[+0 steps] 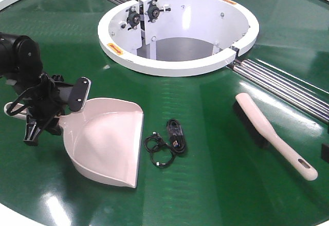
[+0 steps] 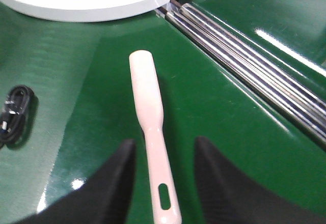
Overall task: Clean and inspect green conveyor with broom and dustpan
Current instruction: 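Reach the right gripper to the pink brush handle and grasp it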
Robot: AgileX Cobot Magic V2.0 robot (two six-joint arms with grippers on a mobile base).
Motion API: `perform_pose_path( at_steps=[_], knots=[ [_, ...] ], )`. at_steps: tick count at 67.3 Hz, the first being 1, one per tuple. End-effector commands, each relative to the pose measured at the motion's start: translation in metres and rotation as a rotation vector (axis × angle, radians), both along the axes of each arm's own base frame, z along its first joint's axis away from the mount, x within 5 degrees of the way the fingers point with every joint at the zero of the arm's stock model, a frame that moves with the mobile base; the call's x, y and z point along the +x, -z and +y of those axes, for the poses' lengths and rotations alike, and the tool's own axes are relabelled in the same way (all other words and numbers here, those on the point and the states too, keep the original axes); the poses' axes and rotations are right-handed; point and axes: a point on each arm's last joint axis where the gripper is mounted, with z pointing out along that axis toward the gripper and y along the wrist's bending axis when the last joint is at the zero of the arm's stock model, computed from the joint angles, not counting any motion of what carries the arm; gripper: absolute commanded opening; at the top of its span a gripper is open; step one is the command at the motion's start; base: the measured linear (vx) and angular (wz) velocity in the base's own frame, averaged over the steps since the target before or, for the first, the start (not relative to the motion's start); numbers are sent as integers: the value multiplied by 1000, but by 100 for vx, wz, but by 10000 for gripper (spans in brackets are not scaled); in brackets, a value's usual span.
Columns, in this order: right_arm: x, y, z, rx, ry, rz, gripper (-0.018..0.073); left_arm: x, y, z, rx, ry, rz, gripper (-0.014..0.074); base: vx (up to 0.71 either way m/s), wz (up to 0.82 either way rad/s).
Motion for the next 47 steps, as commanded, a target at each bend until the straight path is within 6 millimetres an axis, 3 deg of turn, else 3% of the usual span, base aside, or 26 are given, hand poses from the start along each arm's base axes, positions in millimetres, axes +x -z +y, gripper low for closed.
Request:
perform_pose_path(
  at_steps=[1,7,13,27,47],
  knots=[
    [11,-21,0,-43,-23,-63,482,-4,-23,-4,-17,22,-46,-8,0,0],
    [25,-24,2,-33,-23,-7,595,-4,-23,-4,-17,22,-46,-8,0,0],
    [41,-24,2,-37,-24,74,642,-4,-23,-4,-17,22,-46,-8,0,0],
    [90,-20,6,-52,-40,305,616,-4,-23,-4,-17,22,-46,-8,0,0],
    [153,11,14,-80,-149,566,564,-4,-23,-4,-17,22,-46,-8,0,0]
  ],
)
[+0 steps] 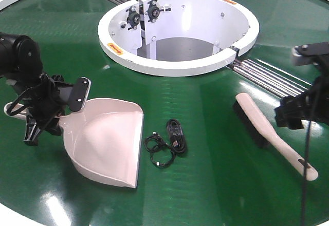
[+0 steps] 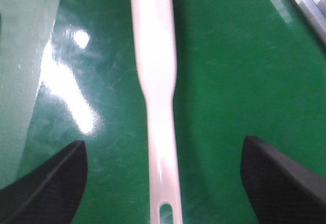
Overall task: Clean and inspect green conveyor with broom and dustpan
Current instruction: 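Reach the right gripper to the pink brush handle and grasp it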
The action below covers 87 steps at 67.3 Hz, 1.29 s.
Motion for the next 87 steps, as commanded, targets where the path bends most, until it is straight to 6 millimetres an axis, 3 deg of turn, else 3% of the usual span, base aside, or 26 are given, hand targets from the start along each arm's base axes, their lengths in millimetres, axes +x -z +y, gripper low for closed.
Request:
perform_pose_path(
  at_steps=[1,15,40,52,64,78,87],
  knots=[
    [18,-5,3,0,-53,0,564,-4,-23,-4,-18,22,-48,-8,0,0],
    [42,23,4,-21,-73,150,564,-4,-23,-4,-18,22,-48,-8,0,0],
    [62,71,3,-40,-77,284,558,-4,-23,-4,-18,22,-49,-8,0,0],
    [71,90,4,-42,-73,293,511,-4,-23,-4,-18,22,-49,-8,0,0],
    [72,102,3,-58,-78,346,347,-4,-23,-4,-18,22,-49,-8,0,0],
    [74,92,3,-48,-55,328,-17,-4,-23,-4,-18,22,-48,-7,0,0],
    [72,72,4,-29,-48,285,-9,-4,-23,-4,-18,22,-48,-8,0,0]
  ],
)
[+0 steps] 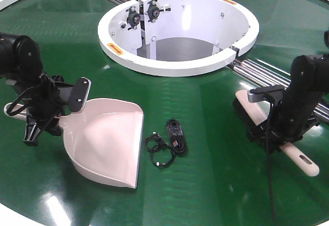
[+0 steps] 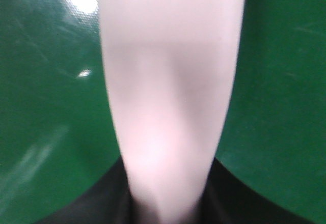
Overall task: Clean and inspect green conveyor with broom and dustpan
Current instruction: 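Reach the right gripper to the pink brush handle and grasp it, then sweep the black cable into the dustpan with the brush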
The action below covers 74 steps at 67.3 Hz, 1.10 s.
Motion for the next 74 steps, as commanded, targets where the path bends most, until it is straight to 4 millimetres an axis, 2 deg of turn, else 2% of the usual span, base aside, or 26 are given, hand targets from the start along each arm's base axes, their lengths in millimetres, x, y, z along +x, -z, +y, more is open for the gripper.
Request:
perform_pose_path(
  at_steps=[1,18,30,41,50,59,74],
  knots=[
    [-1,-44,1,16,5,-123,-9,-4,-23,-4,-18,22,-50,-8,0,0],
    [-21,-88,1,45,70,-218,-5,-4,-23,-4,-18,22,-50,-8,0,0],
    [-47,-105,7,89,118,-234,-5,-4,-23,-4,-18,22,-50,-8,0,0],
    [-79,-97,31,140,125,-184,-5,-4,-23,-4,-18,22,-50,-8,0,0],
    [-92,-91,59,182,123,-132,-5,-4,-23,-4,-18,22,-50,-8,0,0],
    [-93,-87,84,196,158,-112,-5,-4,-23,-4,-18,22,-50,-8,0,0],
    [-82,-59,124,165,159,-9,-5,-4,-23,-4,-18,22,-49,-8,0,0]
  ],
)
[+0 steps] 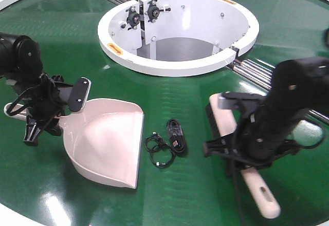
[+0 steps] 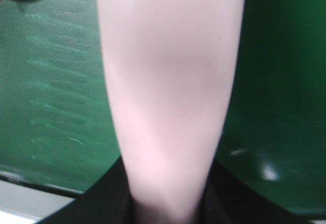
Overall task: Clean and inspect green conveyor with broom and dustpan
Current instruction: 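Sweep the black cable into the dustpan with the brush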
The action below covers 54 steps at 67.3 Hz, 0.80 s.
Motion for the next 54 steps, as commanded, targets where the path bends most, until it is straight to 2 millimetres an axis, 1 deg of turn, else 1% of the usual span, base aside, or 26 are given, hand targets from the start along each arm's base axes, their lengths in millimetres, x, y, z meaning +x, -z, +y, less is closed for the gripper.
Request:
perform_pose_path(
  at_steps=[1,3,8,18,26,36,47,54],
  knots=[
    [8,-5,18,23,6,-25,-5,-4,-23,-4,-18,22,-50,-8,0,0],
    [11,0,23,13,-5,-4,-5,-4,-23,-4,-18,22,-50,-8,0,0],
    [17,5,33,-5,-5,30,-5,-4,-23,-4,-18,22,-50,-8,0,0],
    [32,5,45,-54,-9,57,-5,-4,-23,-4,-18,22,-50,-8,0,0],
    [39,3,46,-94,20,79,-4,-4,-23,-4,-18,22,-50,-8,0,0],
    [41,4,45,-131,60,88,-4,-4,-23,-4,-19,22,-51,-8,0,0],
    [43,13,47,-134,78,119,-4,-4,-23,-4,-18,22,-50,-8,0,0],
    [41,21,55,-121,72,154,-4,-4,-23,-4,-18,22,-50,-8,0,0]
  ],
)
